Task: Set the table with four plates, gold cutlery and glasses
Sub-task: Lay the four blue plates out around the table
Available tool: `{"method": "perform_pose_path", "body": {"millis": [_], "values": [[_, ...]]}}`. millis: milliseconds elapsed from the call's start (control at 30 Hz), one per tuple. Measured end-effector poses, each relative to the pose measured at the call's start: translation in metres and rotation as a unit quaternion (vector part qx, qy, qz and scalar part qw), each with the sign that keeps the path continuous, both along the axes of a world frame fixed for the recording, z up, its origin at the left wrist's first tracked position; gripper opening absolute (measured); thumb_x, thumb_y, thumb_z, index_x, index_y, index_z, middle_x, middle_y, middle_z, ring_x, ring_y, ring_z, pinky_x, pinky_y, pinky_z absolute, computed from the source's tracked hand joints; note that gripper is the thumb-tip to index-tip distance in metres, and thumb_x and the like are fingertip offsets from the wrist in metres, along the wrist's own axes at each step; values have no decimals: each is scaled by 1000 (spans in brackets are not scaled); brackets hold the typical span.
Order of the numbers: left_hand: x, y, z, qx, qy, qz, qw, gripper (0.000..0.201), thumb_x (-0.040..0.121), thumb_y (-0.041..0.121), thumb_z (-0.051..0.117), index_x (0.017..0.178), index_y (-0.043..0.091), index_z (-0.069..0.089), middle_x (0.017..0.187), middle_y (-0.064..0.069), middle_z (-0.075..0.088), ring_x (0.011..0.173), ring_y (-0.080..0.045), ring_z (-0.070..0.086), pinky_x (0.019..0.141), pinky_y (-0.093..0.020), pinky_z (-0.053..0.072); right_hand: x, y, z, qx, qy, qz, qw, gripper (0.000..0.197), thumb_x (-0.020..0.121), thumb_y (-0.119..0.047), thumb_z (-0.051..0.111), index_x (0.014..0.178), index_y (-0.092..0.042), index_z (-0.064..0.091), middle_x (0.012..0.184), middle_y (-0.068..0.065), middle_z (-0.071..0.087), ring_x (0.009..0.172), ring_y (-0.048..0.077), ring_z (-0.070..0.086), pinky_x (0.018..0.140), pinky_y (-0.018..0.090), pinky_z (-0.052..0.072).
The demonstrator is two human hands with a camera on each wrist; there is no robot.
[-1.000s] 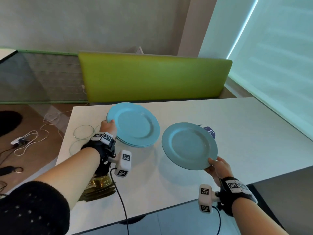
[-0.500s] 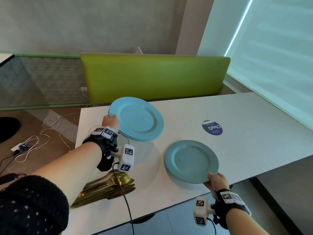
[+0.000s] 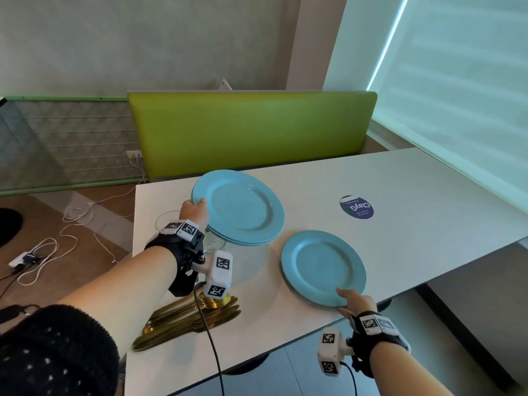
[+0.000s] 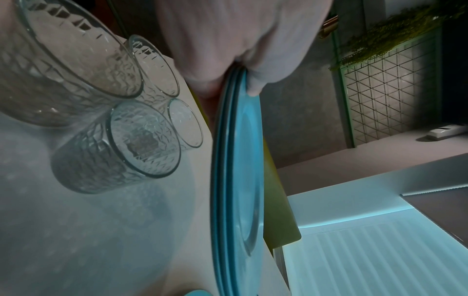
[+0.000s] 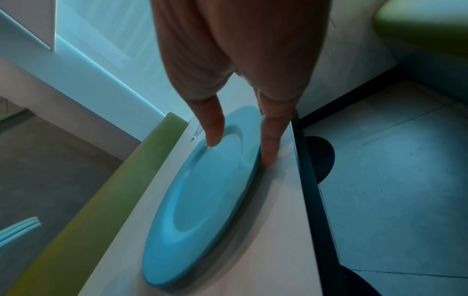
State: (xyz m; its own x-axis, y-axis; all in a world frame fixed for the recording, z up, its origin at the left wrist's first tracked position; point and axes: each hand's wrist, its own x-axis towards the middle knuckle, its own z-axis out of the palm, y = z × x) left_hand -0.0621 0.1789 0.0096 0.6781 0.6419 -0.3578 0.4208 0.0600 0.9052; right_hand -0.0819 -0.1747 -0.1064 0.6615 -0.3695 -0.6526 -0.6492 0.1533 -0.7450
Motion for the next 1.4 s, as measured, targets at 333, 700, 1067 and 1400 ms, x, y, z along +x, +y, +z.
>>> {"method": "perform_pose_path", "body": {"millis": [333, 700, 1067, 1400], "values": [[3, -1, -4, -33, -17, 9, 999, 45, 91, 30, 46, 127, 4, 49, 125, -19, 58, 111, -38, 59, 96, -50, 49, 6, 2, 11, -52, 8, 42, 998, 40, 81, -7, 68, 115, 8, 54, 77, 13, 56, 87, 31, 59, 50, 22, 46], [6, -8, -10, -39, -15, 15, 999, 44, 90, 31, 47, 126, 4, 49, 124, -18, 59, 109, -37, 60, 96, -51, 49, 13, 1, 12, -95, 12, 83, 992, 34, 82, -4, 66, 111, 7, 54, 71, 11, 51, 73, 31, 58, 65, 31, 50], [9, -32, 2, -57, -27, -31, 998, 42, 93, 26, 45, 124, -1, 51, 119, -20, 60, 106, -38, 61, 93, -49, 51, 29, -1, 58, -224, -18, 165, 960, 14, 80, -13, 59, 80, 0, 62, 83, 19, 62, 78, 36, 65, 83, 47, 55], [26, -93, 30, -144, -80, -119, 979, 30, 96, 22, 41, 116, 4, 55, 102, -14, 57, 84, -29, 58, 66, -33, 49, 50, 36, 164, -87, -151, 159, 972, 26, 96, -32, 49, 80, -12, 54, 80, 7, 55, 67, 22, 54, 59, 33, 49]]}}
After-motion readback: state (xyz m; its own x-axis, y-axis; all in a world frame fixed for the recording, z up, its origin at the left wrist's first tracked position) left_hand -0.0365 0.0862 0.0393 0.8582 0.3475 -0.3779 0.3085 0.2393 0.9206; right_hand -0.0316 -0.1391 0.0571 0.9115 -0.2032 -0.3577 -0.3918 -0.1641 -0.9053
